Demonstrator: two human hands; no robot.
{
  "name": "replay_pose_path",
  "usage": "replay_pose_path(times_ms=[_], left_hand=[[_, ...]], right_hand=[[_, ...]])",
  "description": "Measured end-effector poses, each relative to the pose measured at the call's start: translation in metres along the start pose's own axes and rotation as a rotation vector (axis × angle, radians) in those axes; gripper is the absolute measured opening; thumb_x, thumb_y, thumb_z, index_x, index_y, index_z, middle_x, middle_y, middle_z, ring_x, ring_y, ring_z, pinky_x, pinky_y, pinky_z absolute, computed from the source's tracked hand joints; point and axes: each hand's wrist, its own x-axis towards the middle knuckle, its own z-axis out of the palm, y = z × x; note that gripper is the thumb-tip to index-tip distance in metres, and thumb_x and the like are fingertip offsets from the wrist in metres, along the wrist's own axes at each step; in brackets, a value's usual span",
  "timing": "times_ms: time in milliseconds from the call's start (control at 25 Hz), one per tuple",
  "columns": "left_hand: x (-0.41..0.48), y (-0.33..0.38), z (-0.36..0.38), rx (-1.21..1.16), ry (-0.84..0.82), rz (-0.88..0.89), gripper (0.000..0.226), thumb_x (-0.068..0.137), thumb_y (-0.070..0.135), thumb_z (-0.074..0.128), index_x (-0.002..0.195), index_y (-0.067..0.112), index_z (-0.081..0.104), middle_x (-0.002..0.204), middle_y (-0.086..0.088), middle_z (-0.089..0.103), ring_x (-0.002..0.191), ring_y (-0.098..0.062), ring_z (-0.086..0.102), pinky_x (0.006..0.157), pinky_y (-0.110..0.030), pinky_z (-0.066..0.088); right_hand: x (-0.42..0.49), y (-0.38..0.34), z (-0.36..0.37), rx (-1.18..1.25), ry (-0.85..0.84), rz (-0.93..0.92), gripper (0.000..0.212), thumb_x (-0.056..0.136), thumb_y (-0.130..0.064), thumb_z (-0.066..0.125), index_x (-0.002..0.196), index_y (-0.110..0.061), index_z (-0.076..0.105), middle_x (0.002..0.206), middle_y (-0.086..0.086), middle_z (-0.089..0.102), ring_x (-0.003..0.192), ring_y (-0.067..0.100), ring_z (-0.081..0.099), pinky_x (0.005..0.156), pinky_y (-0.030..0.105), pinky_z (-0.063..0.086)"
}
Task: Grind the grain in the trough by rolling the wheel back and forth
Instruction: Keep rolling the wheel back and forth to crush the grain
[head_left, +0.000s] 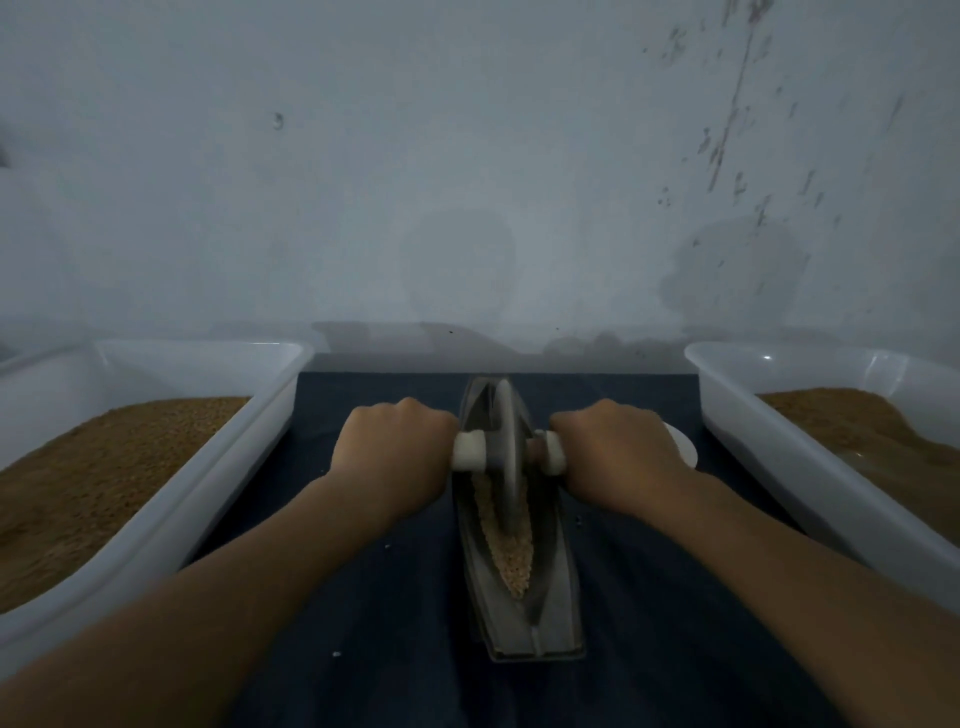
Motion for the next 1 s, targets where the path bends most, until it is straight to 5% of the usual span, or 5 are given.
replay_pose_path(times_ms=[200,440,760,880,1000], left_hand=[[-0.027,-0.005,-0.002,0.064,0.155,0.115,0.031,0.065,0.039,0.069,0.07,0.035,0.038,0.057,0.011,0.017,0.044,-0.009,0.012,0.046,-0.023,0.008],[0.026,0.0,0.009,-0.047,-0.035,-0.078,0.011,0.088,0.028,0.057,0.098,0.029,0.061,0.08,0.003,0.05,0.07,-0.022,0.052,0.061,-0.034,0.039],[-0.027,-0.004,-0.002,0.066,0.128,0.112,0.026,0.071,0.037,0.066,0.071,0.034,0.04,0.058,0.011,0.026,0.044,-0.009,0.02,0.044,-0.024,0.011],[0.003,0.001,0.006,0.029,0.037,0.0,0.008,0.083,0.032,0.061,0.089,0.032,0.056,0.067,0.007,0.037,0.054,-0.015,0.038,0.049,-0.029,0.03],[0.028,0.001,0.004,-0.041,-0.052,-0.062,0.011,0.088,0.029,0.058,0.098,0.029,0.061,0.081,0.003,0.051,0.068,-0.02,0.05,0.06,-0.034,0.04]], right_hand=[[-0.04,0.004,0.002,-0.023,0.097,-0.054,0.033,0.071,-0.045,0.06,0.067,-0.036,0.029,0.065,-0.01,0.046,0.059,0.016,0.05,0.048,0.027,0.03],[0.024,-0.01,-0.005,-0.082,0.013,0.07,0.013,0.089,-0.034,0.064,0.091,-0.028,0.052,0.089,0.001,0.057,0.085,0.028,0.062,0.062,0.036,0.036],[-0.038,0.002,0.0,-0.026,0.062,-0.016,0.03,0.078,-0.045,0.063,0.07,-0.038,0.035,0.066,-0.012,0.045,0.062,0.014,0.05,0.046,0.025,0.02],[-0.009,-0.003,0.003,0.0,0.022,0.044,0.024,0.082,-0.038,0.065,0.077,-0.034,0.043,0.077,-0.009,0.052,0.072,0.021,0.059,0.053,0.03,0.037],[0.022,-0.011,-0.001,-0.084,0.041,0.089,0.017,0.085,-0.033,0.066,0.095,-0.027,0.054,0.088,0.001,0.058,0.085,0.028,0.062,0.062,0.035,0.035]])
